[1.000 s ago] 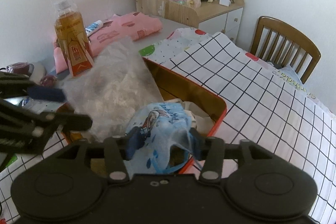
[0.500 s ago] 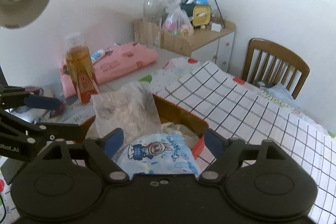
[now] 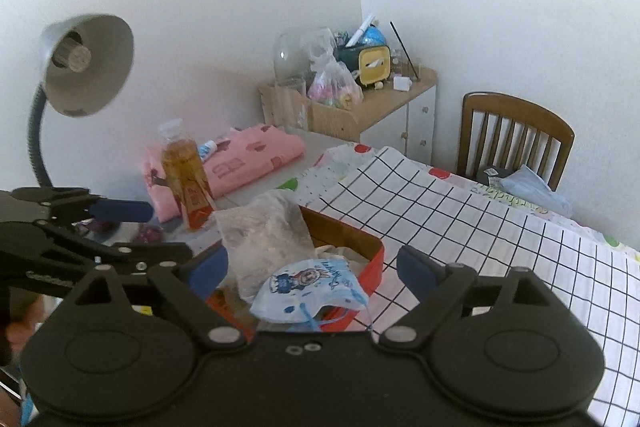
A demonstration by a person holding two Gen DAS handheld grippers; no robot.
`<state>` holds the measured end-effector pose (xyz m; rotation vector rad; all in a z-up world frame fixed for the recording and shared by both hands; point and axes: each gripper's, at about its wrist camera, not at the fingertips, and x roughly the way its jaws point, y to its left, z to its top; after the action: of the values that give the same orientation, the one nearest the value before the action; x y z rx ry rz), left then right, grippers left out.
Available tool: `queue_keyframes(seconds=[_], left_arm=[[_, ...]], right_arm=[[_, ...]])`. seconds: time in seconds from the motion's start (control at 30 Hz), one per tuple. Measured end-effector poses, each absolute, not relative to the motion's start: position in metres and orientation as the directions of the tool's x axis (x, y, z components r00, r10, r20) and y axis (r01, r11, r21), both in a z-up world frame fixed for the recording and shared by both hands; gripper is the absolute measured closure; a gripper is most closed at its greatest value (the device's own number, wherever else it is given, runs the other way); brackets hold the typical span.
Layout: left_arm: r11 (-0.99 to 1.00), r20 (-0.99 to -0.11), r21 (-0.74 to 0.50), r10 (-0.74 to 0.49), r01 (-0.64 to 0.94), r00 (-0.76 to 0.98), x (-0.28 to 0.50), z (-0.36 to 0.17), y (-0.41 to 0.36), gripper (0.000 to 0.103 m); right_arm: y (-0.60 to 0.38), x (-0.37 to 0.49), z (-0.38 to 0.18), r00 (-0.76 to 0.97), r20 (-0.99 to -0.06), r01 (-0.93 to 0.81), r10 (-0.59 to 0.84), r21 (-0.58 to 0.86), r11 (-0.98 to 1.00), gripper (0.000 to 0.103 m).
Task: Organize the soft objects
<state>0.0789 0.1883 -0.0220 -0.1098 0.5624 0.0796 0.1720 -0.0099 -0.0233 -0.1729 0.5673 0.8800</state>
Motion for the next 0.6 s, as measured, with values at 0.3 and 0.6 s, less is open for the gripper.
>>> queue_keyframes(seconds=[0.3, 0.6], left_arm=[[0.997, -0.492, -0.038, 0.044, -0.072, 0.869, 0.063, -0.004, 0.164, 0.014], [0.999, -0.458, -0.01, 0.032, -0.041, 0.888, 0.049, 0.003, 0.133, 0.004]], right_arm=[[-0.049, 0.135, -0.012, 0.559, -0.478, -0.742, 0.678, 0.076, 0.666, 0.003], [-0.085, 0.11, -0.011, 0.66, -0.434, -0.623, 0.612, 0.139, 0.77, 0.0]])
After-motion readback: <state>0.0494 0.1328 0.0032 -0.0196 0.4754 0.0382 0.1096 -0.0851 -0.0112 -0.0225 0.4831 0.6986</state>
